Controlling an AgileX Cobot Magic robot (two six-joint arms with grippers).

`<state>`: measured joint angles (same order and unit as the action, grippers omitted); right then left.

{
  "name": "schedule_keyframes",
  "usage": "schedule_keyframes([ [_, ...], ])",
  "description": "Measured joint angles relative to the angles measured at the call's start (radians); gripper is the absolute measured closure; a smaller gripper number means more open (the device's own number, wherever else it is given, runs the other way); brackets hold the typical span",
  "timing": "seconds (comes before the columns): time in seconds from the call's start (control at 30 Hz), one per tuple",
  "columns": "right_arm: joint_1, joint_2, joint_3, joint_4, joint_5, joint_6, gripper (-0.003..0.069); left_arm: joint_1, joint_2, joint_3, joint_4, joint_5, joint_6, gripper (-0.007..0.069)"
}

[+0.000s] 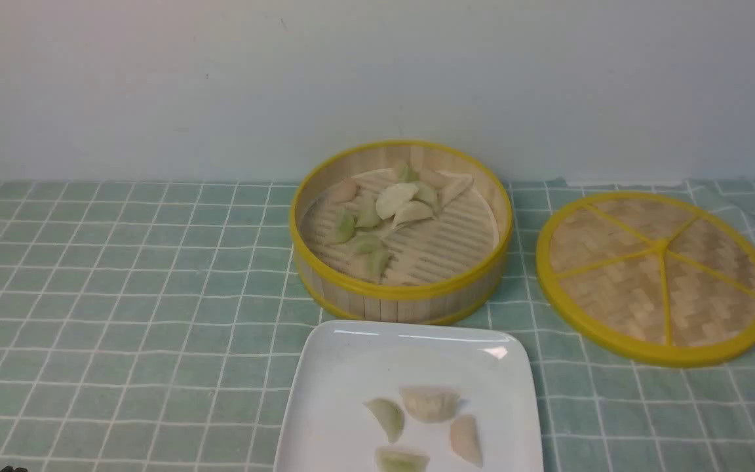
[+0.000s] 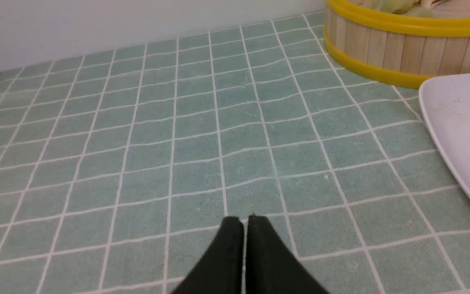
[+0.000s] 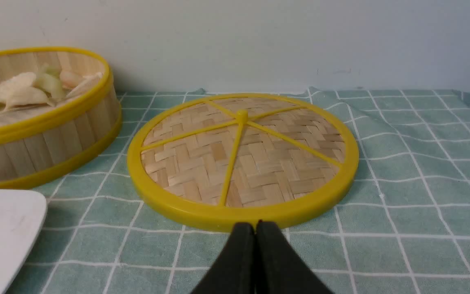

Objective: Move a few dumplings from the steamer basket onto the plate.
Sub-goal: Use the left arm to grab a dumpling from the steamer

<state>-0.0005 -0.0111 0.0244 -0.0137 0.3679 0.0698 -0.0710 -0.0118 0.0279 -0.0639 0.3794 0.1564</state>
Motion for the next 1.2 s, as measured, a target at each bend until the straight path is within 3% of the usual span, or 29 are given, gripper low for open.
schedule_keyframes([
  [0.87, 0.000, -0.001, 0.000, 0.035, -0.014, 0.017, 0.0673, 0.000, 0.000, 0.000, -0.004, -0.004, 0.000, 0.0631],
  [1.1, 0.000, -0.001, 0.003, 0.495, -0.234, 0.267, 0.0673, 0.000, 0.000, 0.001, -0.353, -0.182, -0.126, 0.0631],
  [1.2, 0.000, -0.001, 0.003, 0.594, -0.270, 0.299, 0.0673, 0.000, 0.000, 0.001, -0.471, -0.318, -0.126, 0.0631],
])
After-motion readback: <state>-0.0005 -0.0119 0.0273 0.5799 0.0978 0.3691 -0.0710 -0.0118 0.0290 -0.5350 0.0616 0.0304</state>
